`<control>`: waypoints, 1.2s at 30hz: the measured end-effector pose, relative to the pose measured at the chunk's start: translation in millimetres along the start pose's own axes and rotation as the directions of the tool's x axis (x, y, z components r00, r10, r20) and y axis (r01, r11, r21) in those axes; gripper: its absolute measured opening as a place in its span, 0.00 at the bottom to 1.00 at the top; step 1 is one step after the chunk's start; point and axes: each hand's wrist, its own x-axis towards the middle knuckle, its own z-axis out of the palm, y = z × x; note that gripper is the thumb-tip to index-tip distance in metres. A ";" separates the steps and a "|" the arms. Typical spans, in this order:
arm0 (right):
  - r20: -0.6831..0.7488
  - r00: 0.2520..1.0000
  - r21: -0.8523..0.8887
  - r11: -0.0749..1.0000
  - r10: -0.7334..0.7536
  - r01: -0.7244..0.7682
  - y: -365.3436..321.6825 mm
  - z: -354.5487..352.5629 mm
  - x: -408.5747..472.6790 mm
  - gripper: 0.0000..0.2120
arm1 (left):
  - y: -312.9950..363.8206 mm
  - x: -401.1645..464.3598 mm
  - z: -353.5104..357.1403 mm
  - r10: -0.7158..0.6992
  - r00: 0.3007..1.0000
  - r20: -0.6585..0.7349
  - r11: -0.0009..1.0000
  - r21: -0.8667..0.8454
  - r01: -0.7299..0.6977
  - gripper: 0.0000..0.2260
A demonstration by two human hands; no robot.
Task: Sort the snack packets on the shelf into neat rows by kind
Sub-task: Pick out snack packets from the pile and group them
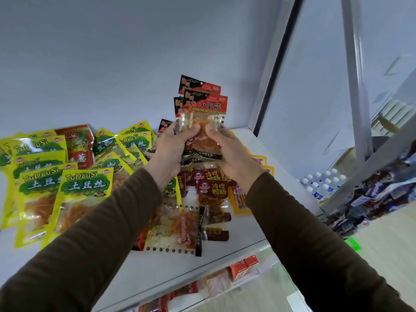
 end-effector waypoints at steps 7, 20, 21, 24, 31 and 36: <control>0.039 0.999 -0.154 0.988 0.015 -0.009 -20.4 9.0 -3.1 0.20 | 4.6 -13.0 -12.7 -0.043 0.998 0.045 0.999 -0.009 0.043 0.17; -0.053 0.992 -0.839 0.545 -0.112 0.017 5.6 -12.1 41.4 0.27 | 25.3 -25.2 -86.9 0.012 0.972 -0.236 0.996 -0.088 -0.034 0.19; -0.028 0.992 -0.873 0.487 -0.125 0.037 12.7 -3.6 48.6 0.28 | 24.3 -27.0 -89.2 0.010 0.969 -0.245 0.996 -0.089 -0.033 0.19; 0.007 0.988 -0.977 0.208 -0.152 0.039 28.5 22.3 69.8 0.40 | 21.2 -32.3 -94.9 -0.006 0.961 -0.277 0.995 -0.095 -0.021 0.18; -0.082 0.977 -0.994 -0.090 0.196 -0.065 38.3 55.5 108.6 0.57 | 14.8 -42.0 -107.6 0.023 0.946 -0.324 0.997 -0.063 -0.046 0.17; -0.145 0.960 -0.989 -0.062 0.238 -0.134 29.8 67.8 122.8 0.58 | 14.5 -46.7 -116.6 -0.007 0.935 -0.354 0.998 -0.059 -0.015 0.12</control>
